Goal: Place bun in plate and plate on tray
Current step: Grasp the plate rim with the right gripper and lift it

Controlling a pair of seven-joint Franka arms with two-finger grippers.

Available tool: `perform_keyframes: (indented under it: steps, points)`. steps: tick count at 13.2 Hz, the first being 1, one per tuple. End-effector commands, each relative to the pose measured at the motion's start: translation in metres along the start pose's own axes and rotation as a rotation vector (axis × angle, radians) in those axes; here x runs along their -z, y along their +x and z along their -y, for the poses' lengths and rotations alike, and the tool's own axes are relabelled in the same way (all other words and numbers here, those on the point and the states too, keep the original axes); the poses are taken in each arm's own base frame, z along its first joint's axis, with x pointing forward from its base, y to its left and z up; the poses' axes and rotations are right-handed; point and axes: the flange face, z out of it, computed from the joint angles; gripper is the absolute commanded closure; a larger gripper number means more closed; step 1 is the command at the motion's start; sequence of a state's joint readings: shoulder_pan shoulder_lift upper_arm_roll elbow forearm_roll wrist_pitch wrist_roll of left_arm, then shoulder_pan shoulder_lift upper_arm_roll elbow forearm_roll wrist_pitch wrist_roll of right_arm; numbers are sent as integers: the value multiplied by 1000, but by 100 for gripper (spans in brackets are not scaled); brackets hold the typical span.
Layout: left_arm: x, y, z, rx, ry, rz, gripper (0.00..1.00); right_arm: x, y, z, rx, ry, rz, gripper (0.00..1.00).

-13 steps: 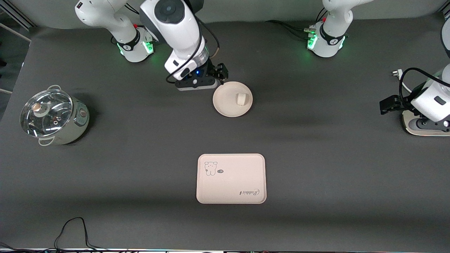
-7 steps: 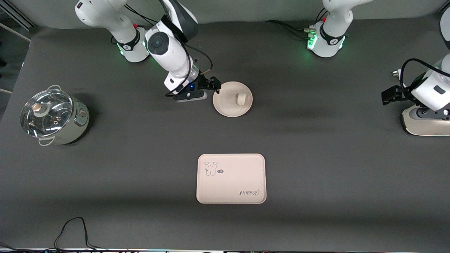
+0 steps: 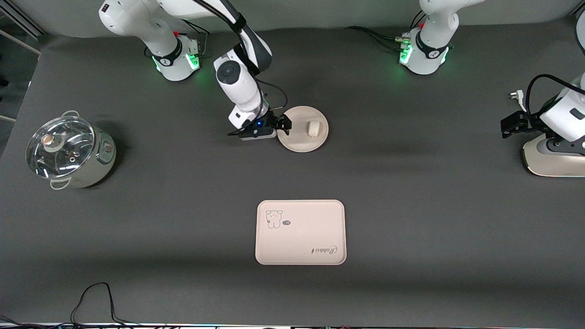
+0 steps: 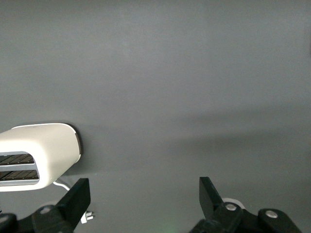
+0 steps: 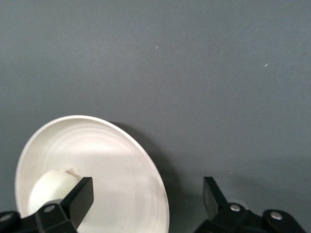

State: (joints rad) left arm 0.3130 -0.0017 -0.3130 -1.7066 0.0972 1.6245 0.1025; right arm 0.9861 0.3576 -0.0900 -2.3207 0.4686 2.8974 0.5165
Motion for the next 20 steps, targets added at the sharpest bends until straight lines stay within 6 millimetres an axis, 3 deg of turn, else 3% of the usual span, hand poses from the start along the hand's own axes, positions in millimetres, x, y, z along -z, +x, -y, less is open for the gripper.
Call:
perform_keyframes:
  steps: [1, 7, 8, 12, 14, 17, 20]
  points:
    - [4, -10, 3, -13, 7, -14, 0, -15, -6, -4, 15, -3, -16, 0]
    - [4, -11, 4, -8, 9, -15, 0, -28, -24, -5, 33, -23, 17, 0]
    - [4, -11, 4, -9, 9, -16, 0, -28, -24, -5, 33, -25, 21, 8]
    - [5, -12, 4, -9, 10, -16, 0, -28, -29, -3, 34, -32, 47, 60]
    - [5, -12, 4, -9, 9, -14, 0, -25, -30, -2, 34, -35, 65, 78]
    - [5, -12, 4, -9, 10, -16, 0, -23, -29, -2, 11, -27, 71, 94]
    - [5, -12, 4, -9, 10, -16, 0, -21, -28, -1, 8, -22, 69, 100]
